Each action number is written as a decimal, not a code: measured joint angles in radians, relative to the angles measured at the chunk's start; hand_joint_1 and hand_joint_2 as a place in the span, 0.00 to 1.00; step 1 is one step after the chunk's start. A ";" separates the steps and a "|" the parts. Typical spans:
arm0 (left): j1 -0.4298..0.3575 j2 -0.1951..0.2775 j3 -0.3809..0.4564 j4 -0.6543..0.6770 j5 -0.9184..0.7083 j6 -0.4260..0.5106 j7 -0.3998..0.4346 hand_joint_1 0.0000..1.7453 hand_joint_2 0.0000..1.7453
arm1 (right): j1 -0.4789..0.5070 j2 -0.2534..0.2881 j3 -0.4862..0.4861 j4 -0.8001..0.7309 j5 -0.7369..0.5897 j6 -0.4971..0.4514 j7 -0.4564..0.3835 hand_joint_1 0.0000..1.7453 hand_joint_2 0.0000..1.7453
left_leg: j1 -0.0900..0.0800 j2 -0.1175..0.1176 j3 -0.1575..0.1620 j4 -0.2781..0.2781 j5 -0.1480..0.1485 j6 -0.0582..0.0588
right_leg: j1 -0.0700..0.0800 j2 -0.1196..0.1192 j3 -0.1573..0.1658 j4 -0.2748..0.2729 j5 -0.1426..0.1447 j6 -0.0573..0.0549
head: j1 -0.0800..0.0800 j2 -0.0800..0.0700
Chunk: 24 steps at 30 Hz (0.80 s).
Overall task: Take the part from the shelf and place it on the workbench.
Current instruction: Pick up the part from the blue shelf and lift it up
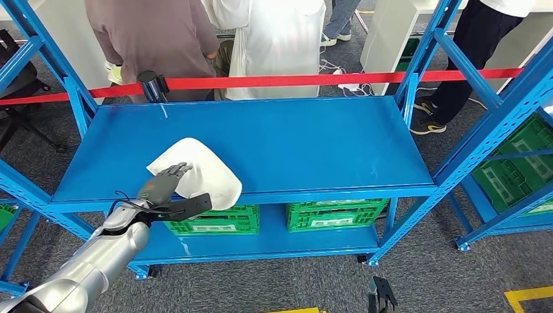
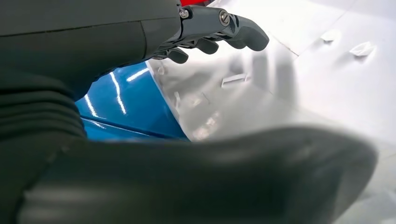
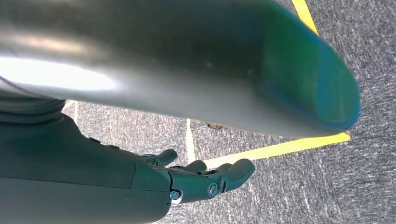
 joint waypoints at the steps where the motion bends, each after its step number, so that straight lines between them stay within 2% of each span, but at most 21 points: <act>1: 0.000 0.001 0.000 0.000 0.000 0.000 0.000 0.00 0.00 | 0.000 0.000 0.000 0.000 0.000 0.000 0.000 0.00 0.00 | 0.000 0.000 0.000 0.000 0.000 0.000 | 0.000 0.000 0.000 0.000 0.000 0.000 | 0.000 0.000; 24: -0.006 0.010 0.000 0.000 0.016 0.009 -0.018 0.00 0.00 | 0.000 0.000 0.000 0.000 0.006 0.003 -0.001 0.00 0.00 | 0.000 0.000 0.000 0.000 0.000 0.000 | 0.000 0.000 0.000 0.000 0.000 0.000 | 0.000 0.000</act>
